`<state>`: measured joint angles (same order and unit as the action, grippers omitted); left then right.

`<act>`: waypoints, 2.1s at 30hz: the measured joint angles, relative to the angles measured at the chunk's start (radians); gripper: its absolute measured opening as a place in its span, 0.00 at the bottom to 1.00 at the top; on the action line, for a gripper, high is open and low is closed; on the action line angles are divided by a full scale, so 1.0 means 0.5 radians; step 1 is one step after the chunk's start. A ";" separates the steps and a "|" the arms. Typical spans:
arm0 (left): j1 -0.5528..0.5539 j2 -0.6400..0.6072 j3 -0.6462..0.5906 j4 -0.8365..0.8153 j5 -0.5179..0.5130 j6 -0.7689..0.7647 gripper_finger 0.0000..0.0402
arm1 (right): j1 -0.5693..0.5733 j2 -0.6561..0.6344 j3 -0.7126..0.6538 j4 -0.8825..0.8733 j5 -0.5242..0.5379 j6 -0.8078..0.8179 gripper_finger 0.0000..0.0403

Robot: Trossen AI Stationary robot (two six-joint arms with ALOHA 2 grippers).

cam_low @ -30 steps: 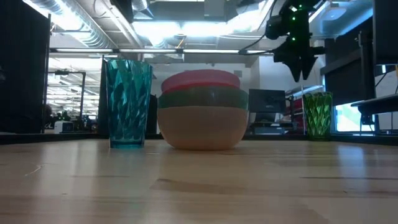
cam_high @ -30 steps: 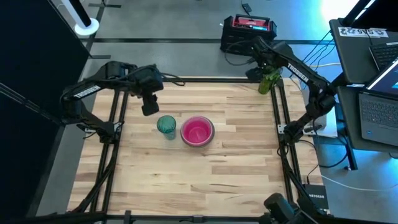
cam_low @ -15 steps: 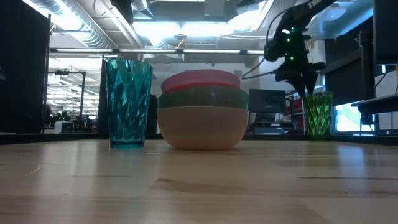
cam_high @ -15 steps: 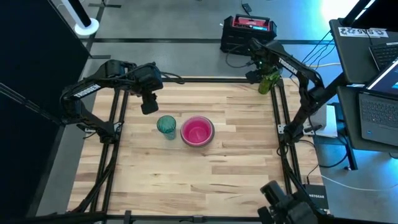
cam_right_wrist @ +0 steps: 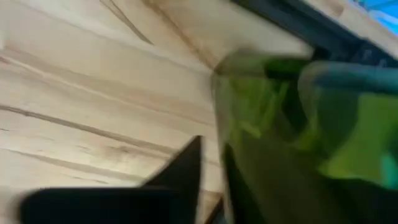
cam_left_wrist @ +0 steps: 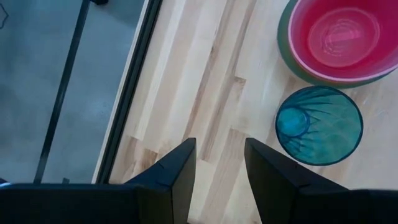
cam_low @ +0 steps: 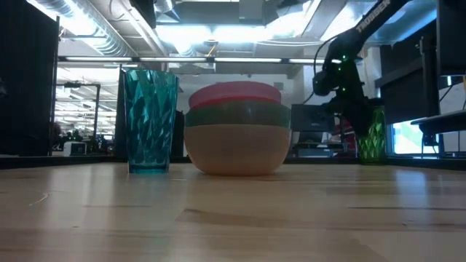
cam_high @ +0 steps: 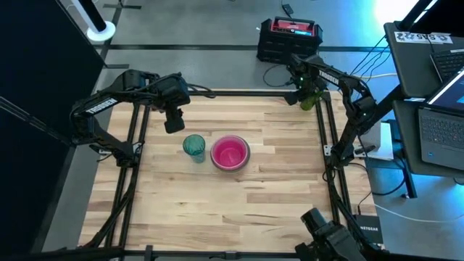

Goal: Nest bowls inside each other
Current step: Stack the green cup on top of the blue cup

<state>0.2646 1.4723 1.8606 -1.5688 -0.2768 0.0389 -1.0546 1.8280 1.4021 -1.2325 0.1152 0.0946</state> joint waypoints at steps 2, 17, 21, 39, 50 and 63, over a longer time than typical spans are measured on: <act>0.000 0.000 0.000 0.000 0.000 0.008 0.31 | 0.000 -0.005 -0.001 0.011 -0.016 -0.042 0.04; -0.013 -0.045 -0.001 -0.003 0.003 -0.228 0.31 | 0.756 -0.185 0.755 -0.096 -0.339 -0.394 0.00; -0.023 -0.121 -0.004 -0.004 0.004 -0.341 0.31 | 1.088 -0.090 0.989 -0.025 -0.374 -0.430 0.00; -0.044 -0.682 -0.053 -0.005 0.002 -0.661 0.31 | 2.001 0.464 1.844 0.273 -0.431 -0.297 0.00; -0.044 -0.890 -0.467 -0.007 0.004 -0.655 0.31 | 2.079 0.608 1.854 0.464 -0.414 -0.208 0.00; -0.044 -0.972 -0.728 -0.003 0.008 -0.656 0.31 | 2.078 0.741 1.855 0.454 -0.478 -0.129 0.00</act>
<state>0.2424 0.9865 1.4967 -1.5705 -0.2726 -0.2890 -0.0154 2.1985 2.3295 -1.0056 -0.1237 0.0303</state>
